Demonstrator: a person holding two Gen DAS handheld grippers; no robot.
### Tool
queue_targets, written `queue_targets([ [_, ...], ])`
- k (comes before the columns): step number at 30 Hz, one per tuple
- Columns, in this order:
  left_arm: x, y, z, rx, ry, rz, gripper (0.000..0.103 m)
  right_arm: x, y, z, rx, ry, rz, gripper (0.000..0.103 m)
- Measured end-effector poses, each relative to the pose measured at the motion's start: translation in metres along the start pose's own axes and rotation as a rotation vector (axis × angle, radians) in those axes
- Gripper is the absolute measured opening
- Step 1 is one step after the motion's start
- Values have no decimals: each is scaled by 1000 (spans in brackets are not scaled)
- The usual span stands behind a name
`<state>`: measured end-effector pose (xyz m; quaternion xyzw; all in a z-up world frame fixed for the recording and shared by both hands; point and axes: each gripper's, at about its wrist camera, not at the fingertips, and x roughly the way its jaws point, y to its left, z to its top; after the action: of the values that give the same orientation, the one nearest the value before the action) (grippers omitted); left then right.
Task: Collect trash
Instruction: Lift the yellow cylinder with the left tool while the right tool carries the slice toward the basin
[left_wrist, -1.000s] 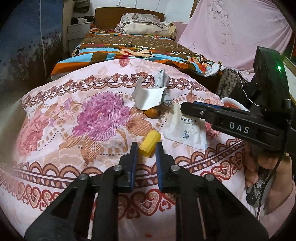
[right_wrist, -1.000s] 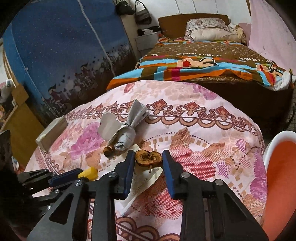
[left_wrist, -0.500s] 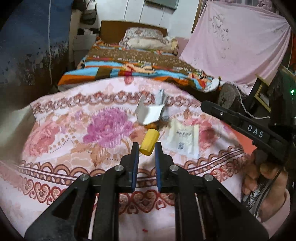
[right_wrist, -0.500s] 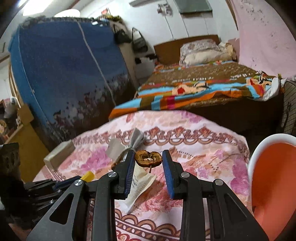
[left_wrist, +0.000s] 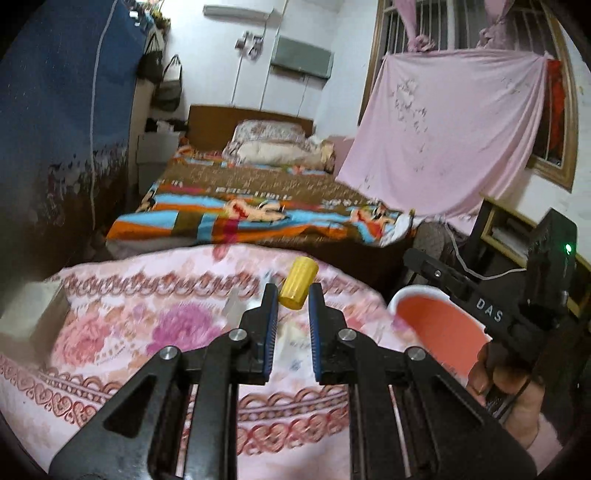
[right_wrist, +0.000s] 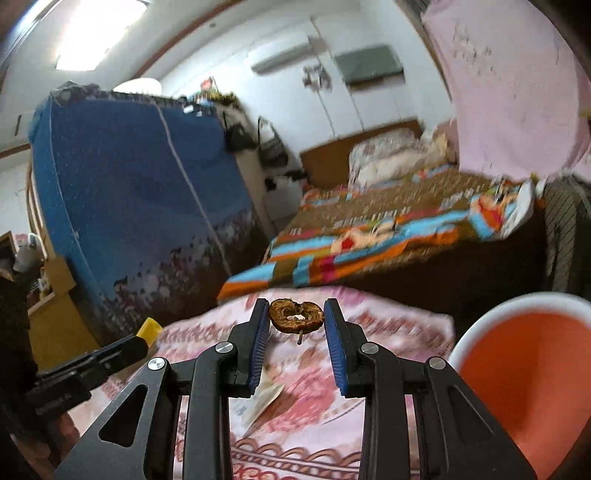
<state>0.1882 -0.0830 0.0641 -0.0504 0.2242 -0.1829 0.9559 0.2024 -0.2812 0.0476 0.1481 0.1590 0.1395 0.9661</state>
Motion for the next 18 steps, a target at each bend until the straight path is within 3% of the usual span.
queue_targets([
  [9, 5, -37, 16, 25, -75, -75, 1, -61, 9, 17, -195, -299, -176, 28],
  [15, 8, -67, 25, 67, -118, -137, 1, -82, 0, 22, -218, -401, -246, 28],
  [18, 10, -81, 27, 93, -126, -165, 1, -87, -10, 24, -200, -410, -268, 28],
])
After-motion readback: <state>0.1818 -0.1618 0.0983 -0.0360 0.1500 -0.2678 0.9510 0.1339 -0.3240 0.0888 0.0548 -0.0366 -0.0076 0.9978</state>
